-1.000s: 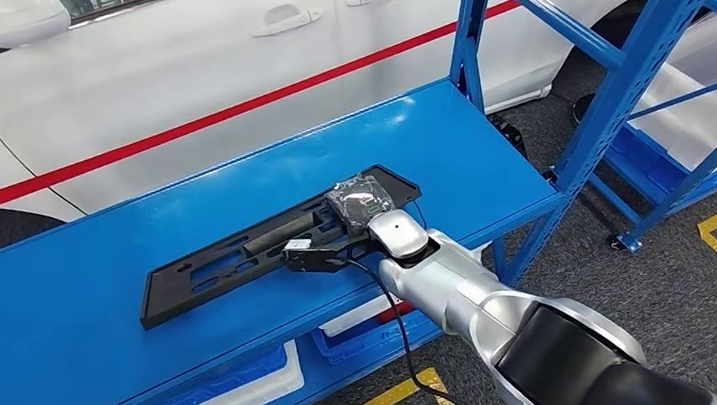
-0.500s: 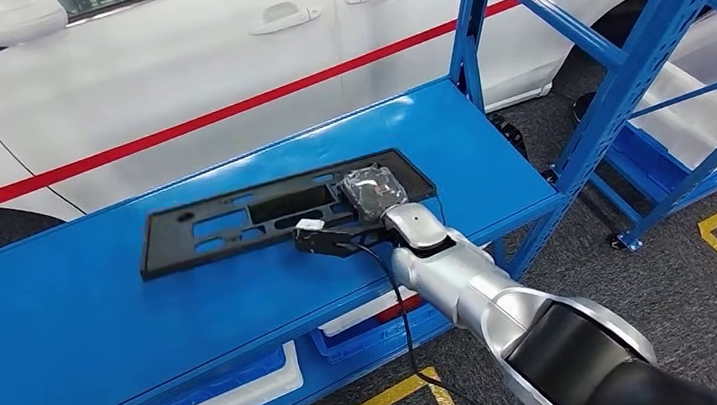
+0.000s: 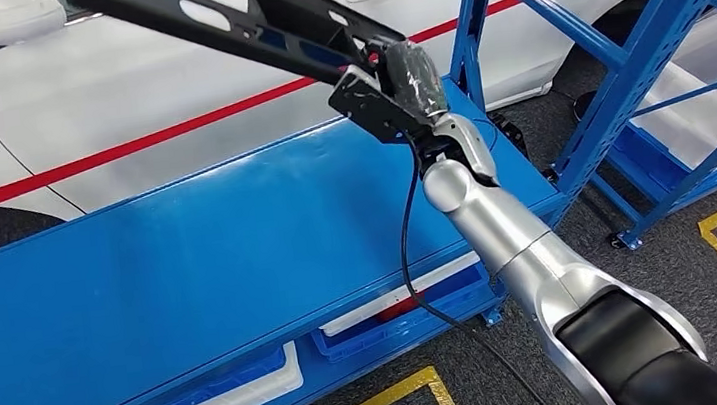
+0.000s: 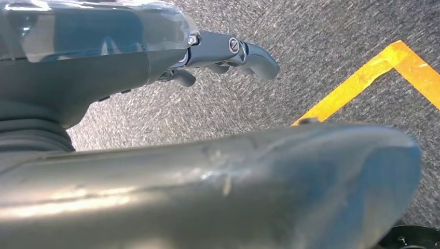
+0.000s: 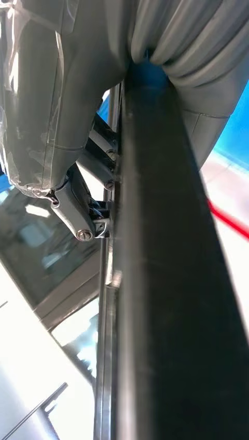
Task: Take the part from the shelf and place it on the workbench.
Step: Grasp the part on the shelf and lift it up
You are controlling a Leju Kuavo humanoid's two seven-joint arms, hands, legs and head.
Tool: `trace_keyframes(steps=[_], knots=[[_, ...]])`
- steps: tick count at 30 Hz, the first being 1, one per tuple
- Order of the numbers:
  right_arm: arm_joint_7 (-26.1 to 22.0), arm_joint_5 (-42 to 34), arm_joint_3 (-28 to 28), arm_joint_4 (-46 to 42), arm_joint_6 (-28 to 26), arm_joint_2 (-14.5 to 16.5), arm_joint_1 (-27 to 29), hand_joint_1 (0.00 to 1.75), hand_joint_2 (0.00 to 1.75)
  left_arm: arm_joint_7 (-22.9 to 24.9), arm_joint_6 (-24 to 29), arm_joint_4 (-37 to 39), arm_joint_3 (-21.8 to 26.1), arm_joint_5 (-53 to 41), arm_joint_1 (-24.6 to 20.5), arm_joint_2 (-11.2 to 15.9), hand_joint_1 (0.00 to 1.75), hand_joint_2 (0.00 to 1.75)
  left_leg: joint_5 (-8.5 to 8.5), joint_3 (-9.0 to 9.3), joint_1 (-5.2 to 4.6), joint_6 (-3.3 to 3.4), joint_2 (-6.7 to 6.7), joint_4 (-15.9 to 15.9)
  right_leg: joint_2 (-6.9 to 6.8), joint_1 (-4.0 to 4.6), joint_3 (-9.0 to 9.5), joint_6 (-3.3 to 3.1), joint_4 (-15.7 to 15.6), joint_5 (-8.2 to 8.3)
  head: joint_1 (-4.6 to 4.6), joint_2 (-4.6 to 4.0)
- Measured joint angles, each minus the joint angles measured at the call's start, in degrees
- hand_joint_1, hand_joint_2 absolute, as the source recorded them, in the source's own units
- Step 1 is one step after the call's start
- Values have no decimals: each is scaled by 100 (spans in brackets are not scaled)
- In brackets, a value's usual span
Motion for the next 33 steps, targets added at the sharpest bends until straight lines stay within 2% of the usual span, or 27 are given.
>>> trace_keyframes(steps=[5,8,11,13,15,18,22,28,32,33], knots=[[-38,-101,-32,-513,-7,-150,36,175,175,-8,9,0,0,25,-3,0,0,0,-1,1,2,2,0,0,1,-3,-2,0,0,0,0,0],[-251,-874,-77,-805,116,-260,131,175,175,-164,28,0,19,201,5,-4,0,0,-1,2,3,2,-1,0,-4,-1,-2,1,0,-1,-1,0],[-573,-2210,-249,-1344,492,-496,463,175,175,-776,20,0,145,541,39,-18,0,0,-1,3,2,3,-10,0,-10,3,4,10,-1,-8,-1,0],[-886,-2656,-381,-1717,575,-677,879,175,175,-1492,-95,0,277,775,67,-37,0,0,-6,7,2,9,-19,0,-16,6,13,21,-3,-17,0,0],[-1255,-2747,-496,-2050,497,-825,1455,175,175,-2211,-387,0,436,1017,88,-56,0,0,-16,14,1,19,-30,0,-26,7,25,29,-5,-27,0,0],[-1674,-2715,-641,-2442,327,-931,2328,175,175,-2802,-832,0,675,1269,103,-82,0,0,-32,20,0,23,-32,0,-24,3,31,31,-5,-36,-2,0],[-1843,-2691,-808,-2784,280,-1012,3070,175,175,-2988,-961,0,856,1369,104,-123,0,0,-38,19,0,29,-27,0,-19,1,29,32,-5,-41,-2,0],[-1834,-2693,-945,-3028,319,-1083,3385,175,175,-2990,-994,0,960,1396,107,-144,0,0,-38,20,0,29,-28,-1,-20,1,30,31,-5,-42,-1,0],[-1828,-2699,-980,-3094,320,-1107,3447,175,175,-2983,-1004,0,1002,1398,106,-146,0,175,-38,22,0,29,-28,-1,-20,1,31,32,-5,-41,-2,0],[-1822,-2697,-984,-3106,324,-1109,3456,175,175,-2963,-1000,0,1009,1402,106,-148,0,175,-37,22,0,29,-28,-1,-20,1,31,32,-5,-41,-2,0]])
